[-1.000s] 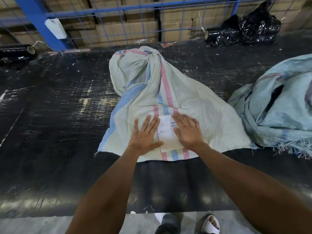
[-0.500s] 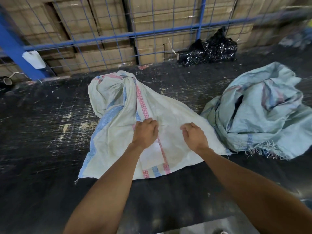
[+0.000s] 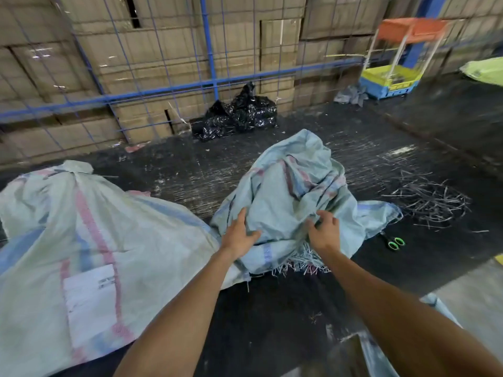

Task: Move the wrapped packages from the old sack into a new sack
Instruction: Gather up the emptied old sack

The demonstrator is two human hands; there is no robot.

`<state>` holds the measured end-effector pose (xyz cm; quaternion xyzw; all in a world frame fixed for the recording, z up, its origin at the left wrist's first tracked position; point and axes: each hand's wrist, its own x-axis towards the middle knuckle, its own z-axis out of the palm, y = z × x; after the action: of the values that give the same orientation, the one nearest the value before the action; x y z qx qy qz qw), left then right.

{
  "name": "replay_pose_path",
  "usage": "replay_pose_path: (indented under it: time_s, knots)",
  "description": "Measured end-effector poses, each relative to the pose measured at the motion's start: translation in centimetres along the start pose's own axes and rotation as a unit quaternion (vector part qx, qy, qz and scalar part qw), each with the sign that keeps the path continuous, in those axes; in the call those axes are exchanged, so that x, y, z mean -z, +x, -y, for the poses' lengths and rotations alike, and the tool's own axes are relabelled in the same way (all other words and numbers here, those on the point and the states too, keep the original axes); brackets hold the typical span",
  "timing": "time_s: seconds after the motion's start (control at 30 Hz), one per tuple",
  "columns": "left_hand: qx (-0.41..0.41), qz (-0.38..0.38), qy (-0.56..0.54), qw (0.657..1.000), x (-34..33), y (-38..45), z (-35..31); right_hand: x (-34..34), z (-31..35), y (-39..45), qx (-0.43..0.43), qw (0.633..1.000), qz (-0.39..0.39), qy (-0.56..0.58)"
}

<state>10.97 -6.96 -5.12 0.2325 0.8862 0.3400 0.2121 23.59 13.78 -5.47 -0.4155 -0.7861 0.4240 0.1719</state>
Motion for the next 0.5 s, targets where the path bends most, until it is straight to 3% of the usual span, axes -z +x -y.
replay_pose_path:
  time_s: [0.07, 0.17, 0.37, 0.43, 0.5]
  knots:
    - [0.025, 0.043, -0.055, 0.997, -2.4, 0.9, -2.0, 0.4, -1.4, 2.4, -0.082, 0.990, 0.075, 0.090]
    - [0.041, 0.107, -0.037, 0.993, -4.9, 1.0, -4.3, 0.4, -3.6, 6.0, -0.201, 0.940, 0.153, 0.230]
    - [0.130, 0.267, 0.044, 0.954, -2.7, 0.6, -9.1, 1.8, -3.9, 10.0, -0.321, 0.870, 0.116, 0.356]
    - [0.139, 0.304, 0.048, 0.941, -1.3, 0.5, -10.2, 2.7, -3.1, 10.2, -0.321, 0.860, 0.134, 0.374]
    - [0.146, 0.305, -0.039, 0.940, -0.2, 1.3, -10.5, 3.4, -1.4, 10.3, -0.265, 0.871, 0.147, 0.387]
